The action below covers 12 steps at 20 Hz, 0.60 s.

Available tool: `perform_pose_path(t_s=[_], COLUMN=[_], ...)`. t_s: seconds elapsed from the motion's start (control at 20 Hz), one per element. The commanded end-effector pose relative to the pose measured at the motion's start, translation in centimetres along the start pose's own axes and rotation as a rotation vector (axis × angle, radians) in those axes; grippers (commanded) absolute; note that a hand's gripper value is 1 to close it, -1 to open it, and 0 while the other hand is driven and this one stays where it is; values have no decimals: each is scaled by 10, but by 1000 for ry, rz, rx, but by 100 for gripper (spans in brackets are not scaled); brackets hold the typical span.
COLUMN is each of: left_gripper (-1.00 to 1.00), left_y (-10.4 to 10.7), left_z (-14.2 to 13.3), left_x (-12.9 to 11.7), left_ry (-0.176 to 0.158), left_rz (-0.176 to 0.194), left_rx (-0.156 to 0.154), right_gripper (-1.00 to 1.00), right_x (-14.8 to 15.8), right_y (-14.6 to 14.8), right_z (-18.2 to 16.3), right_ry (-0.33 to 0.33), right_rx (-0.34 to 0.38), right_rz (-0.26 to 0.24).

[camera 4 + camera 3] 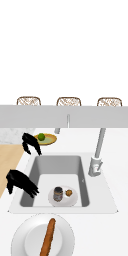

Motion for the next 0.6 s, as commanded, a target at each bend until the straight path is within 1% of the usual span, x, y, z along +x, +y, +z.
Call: perform_pose_path(t_s=[0.0, 0.1, 0.2, 0.3, 0.55], left_gripper=[0, 0, 0, 0, 0], left_y=[0, 0, 0, 0, 0], left_z=[0, 0, 0, 0, 0], left_x=[0, 0, 0, 0, 0], left_ry=[0, 1, 1, 2, 3], left_rz=[0, -2, -3, -4, -6], left_rx=[0, 1, 2, 3, 4], right_gripper=[-100, -100, -100, -100, -100], right_x=[23, 32, 43, 54, 88], right_y=[-9, -10, -11, -15, -23], right_z=[0, 3, -4, -8, -41], right_ry=[-28, -44, -44, -45, -4], right_rx=[25, 28, 4, 4, -25], right_rz=[23, 32, 33, 32, 20])
